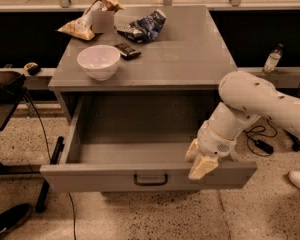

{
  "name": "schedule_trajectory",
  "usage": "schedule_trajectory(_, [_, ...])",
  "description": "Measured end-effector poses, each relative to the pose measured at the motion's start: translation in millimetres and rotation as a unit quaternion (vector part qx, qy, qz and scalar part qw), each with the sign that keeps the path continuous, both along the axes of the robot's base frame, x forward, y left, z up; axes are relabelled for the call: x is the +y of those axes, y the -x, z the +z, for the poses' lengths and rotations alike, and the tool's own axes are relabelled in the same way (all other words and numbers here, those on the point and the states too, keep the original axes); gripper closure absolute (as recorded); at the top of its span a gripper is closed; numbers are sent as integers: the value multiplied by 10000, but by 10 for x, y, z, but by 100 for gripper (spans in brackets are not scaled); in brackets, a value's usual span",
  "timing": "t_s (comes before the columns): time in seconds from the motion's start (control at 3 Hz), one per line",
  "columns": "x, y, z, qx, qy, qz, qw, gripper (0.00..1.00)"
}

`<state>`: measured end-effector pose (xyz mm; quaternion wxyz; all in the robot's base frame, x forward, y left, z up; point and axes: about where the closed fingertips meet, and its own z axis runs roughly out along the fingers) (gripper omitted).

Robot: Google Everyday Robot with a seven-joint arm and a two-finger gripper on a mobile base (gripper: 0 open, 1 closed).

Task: Open top drawer

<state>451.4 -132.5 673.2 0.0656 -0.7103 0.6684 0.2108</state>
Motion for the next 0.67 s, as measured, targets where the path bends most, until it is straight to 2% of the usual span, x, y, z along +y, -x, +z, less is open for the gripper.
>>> schedule_trajectory(0.33, [15,140,289,-134,249,269,9992,50])
schedule_trajectory(0.67, [88,-4,573,-384,501,521,9966,49])
